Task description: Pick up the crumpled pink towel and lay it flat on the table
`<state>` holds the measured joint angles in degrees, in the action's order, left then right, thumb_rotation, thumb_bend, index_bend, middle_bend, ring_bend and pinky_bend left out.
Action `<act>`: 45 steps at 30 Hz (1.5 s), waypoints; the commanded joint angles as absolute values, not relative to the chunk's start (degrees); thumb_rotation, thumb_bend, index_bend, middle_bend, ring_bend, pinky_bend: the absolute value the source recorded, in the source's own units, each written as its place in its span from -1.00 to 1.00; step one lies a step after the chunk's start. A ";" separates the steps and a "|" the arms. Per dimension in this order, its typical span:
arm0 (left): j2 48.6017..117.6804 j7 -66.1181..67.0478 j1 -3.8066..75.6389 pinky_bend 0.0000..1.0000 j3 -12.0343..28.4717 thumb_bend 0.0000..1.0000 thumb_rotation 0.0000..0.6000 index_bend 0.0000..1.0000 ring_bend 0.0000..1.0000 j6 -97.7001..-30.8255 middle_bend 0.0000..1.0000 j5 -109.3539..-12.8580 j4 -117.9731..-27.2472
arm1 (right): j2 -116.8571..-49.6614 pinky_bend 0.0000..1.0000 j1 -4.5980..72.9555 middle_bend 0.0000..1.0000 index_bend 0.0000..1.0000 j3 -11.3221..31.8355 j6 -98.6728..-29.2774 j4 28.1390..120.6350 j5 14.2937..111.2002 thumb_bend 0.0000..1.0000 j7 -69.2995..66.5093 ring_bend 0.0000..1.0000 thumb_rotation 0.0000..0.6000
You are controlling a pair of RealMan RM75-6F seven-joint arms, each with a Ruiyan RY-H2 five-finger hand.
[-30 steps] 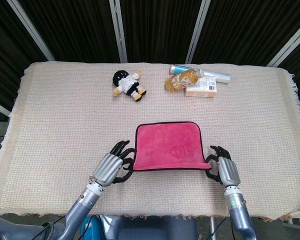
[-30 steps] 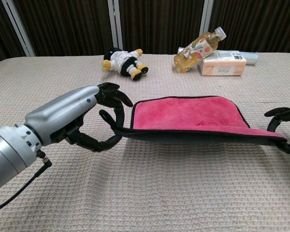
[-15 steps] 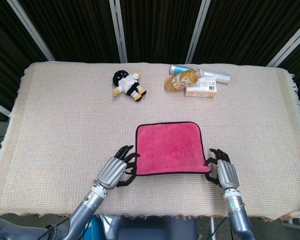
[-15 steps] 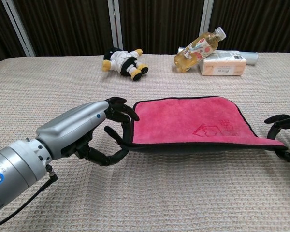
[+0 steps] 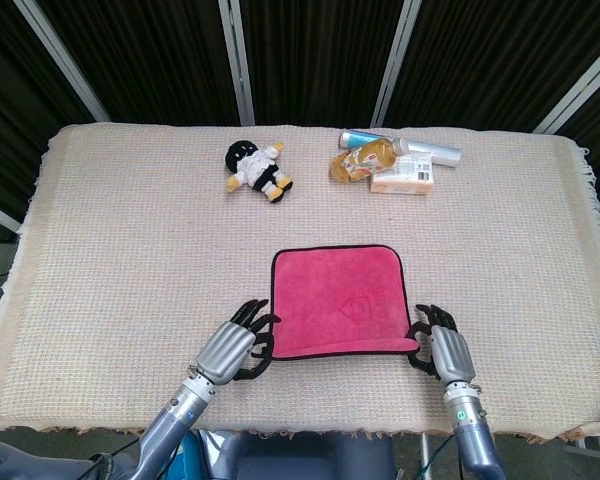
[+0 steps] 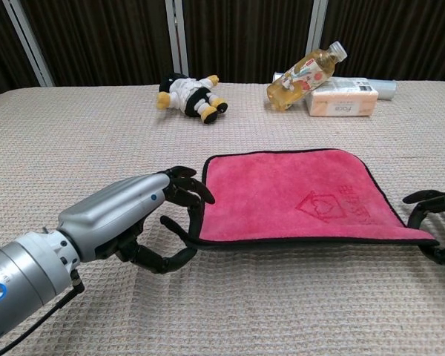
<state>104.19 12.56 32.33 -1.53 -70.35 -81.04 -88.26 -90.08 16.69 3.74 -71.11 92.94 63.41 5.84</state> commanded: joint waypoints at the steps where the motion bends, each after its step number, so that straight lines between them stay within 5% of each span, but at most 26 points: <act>1: 104.19 12.62 32.20 -1.00 -1.28 0.22 1.00 0.14 -1.00 -69.83 -0.59 -80.84 -88.19 | -90.21 -1.00 16.57 -0.69 0.29 3.88 -71.04 92.74 63.38 0.10 6.03 -1.00 1.00; 16: 104.19 12.70 31.98 -1.00 -0.23 -0.03 1.00 0.06 -1.00 -65.76 -0.65 -78.58 -86.59 | -90.84 -1.00 16.88 -0.71 0.08 5.00 -68.10 90.77 61.10 0.10 7.50 -1.00 1.00; 21: 103.84 12.69 32.08 -1.00 -0.30 -0.17 1.00 -0.07 -1.00 -64.34 -0.69 -78.09 -86.82 | -90.71 -1.00 16.82 -0.95 -0.37 4.56 -67.51 90.55 61.88 0.10 7.35 -1.00 1.00; 27: 102.84 11.62 32.07 -1.00 -0.58 -0.24 1.00 -0.48 -1.00 -63.24 -0.74 -78.56 -87.57 | -90.30 -1.00 16.33 -1.00 -0.85 3.69 -67.83 90.05 64.16 0.05 6.80 -1.00 1.00; 45: 92.18 5.24 28.09 -1.00 -1.50 -0.28 1.00 -0.54 -1.00 -68.74 -0.80 -82.30 -96.14 | -86.06 -1.00 12.63 -1.00 -1.00 1.26 -74.12 94.12 72.84 -0.02 3.97 -1.00 1.00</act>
<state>94.13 6.36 29.22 -1.25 -66.78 -81.01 -94.71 -86.74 12.97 1.32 -73.56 93.72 72.16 4.53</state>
